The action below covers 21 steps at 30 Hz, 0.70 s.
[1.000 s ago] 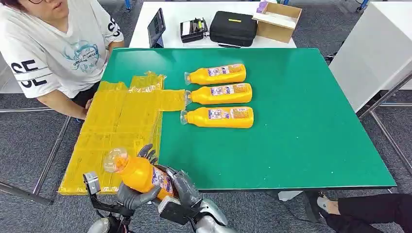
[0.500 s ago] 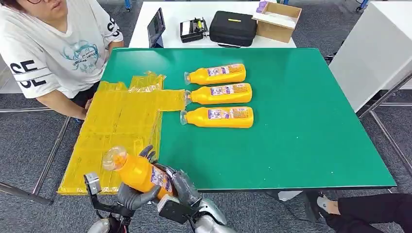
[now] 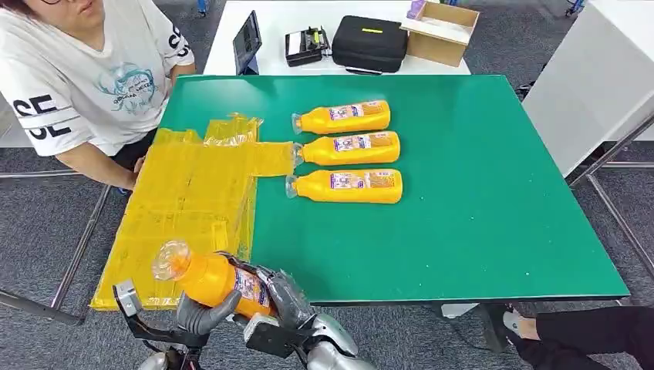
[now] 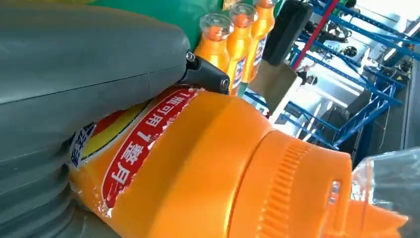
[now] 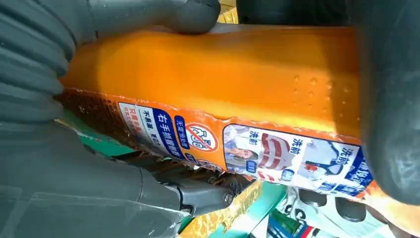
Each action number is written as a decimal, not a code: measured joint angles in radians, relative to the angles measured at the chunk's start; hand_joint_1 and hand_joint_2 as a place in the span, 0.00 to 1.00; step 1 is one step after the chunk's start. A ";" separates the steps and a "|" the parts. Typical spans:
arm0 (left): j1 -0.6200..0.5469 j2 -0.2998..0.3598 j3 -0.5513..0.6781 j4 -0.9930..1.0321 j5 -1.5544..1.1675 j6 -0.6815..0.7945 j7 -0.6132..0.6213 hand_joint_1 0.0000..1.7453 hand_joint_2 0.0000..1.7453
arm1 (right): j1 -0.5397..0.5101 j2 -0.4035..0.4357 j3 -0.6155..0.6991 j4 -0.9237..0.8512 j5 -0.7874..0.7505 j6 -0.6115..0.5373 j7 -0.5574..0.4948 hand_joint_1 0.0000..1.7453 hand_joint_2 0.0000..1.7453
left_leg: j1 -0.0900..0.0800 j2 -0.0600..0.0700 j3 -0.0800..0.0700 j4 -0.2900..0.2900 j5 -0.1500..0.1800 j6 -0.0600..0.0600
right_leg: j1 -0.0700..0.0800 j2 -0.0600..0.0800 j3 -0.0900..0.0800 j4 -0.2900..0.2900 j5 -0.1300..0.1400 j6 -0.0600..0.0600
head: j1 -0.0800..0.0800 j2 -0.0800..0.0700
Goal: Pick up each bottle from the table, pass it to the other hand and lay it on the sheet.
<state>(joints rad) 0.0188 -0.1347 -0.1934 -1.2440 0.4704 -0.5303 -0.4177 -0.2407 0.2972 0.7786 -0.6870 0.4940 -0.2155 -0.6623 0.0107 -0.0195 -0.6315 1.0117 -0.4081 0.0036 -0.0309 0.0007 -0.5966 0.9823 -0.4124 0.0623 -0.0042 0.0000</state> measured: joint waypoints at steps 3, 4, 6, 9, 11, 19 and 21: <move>0.000 -0.004 0.005 -0.006 -0.021 0.012 0.000 1.00 1.00 | -0.001 0.000 0.000 0.000 0.001 -0.019 0.002 0.00 1.00 | 0.000 0.000 0.000 0.000 0.000 0.000 | 0.000 0.000 0.000 0.000 0.000 0.000 | 0.000 0.000; 0.000 -0.005 0.006 -0.009 -0.029 0.016 0.000 1.00 1.00 | -0.002 0.000 0.000 0.000 0.000 -0.026 -0.001 0.00 1.00 | 0.000 0.000 0.000 0.000 0.000 0.000 | 0.000 0.000 0.000 0.000 0.000 0.000 | 0.000 0.000; -0.002 -0.006 0.006 -0.019 -0.046 0.029 -0.002 1.00 1.00 | -0.004 0.001 -0.001 -0.005 -0.008 -0.042 -0.004 0.00 1.00 | 0.000 0.000 0.000 0.000 0.000 0.000 | 0.000 0.000 0.000 0.000 0.000 0.000 | 0.000 0.000; -0.003 -0.007 0.006 -0.047 -0.071 0.055 -0.007 1.00 1.00 | 0.002 0.000 -0.015 -0.057 -0.015 -0.059 0.010 0.00 1.00 | 0.000 0.000 -0.001 0.000 0.000 0.000 | 0.000 0.000 0.000 0.000 0.000 0.000 | 0.000 0.000; -0.006 -0.008 0.006 -0.061 -0.073 0.059 -0.007 1.00 1.00 | 0.003 0.000 -0.021 -0.083 -0.016 -0.059 0.017 0.00 0.00 | 0.000 0.000 -0.001 0.000 0.000 0.000 | 0.000 0.000 0.000 0.000 0.000 0.000 | 0.000 0.000; -0.008 -0.011 0.004 -0.077 -0.087 0.079 -0.007 1.00 1.00 | 0.011 -0.001 -0.043 -0.144 -0.053 -0.065 0.001 0.00 0.00 | 0.000 0.000 -0.002 0.000 0.000 0.000 | 0.000 0.000 -0.001 0.000 0.000 0.000 | 0.000 0.000; -0.008 -0.011 0.004 -0.077 -0.087 0.079 -0.007 1.00 1.00 | 0.011 -0.001 -0.043 -0.144 -0.053 -0.065 0.001 0.00 0.00 | 0.000 0.000 -0.002 0.000 0.000 0.000 | 0.000 0.000 -0.001 0.000 0.000 0.000 | 0.000 0.000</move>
<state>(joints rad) 0.0104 -0.1453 -0.1896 -1.3214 0.3834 -0.4509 -0.4250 -0.2294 0.2960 0.7359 -0.8311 0.4415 -0.2808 -0.6614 0.0107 -0.0200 -0.6331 1.0117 -0.4080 0.0037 -0.0309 0.0005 -0.5972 0.9825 -0.4123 0.0624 -0.0042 0.0000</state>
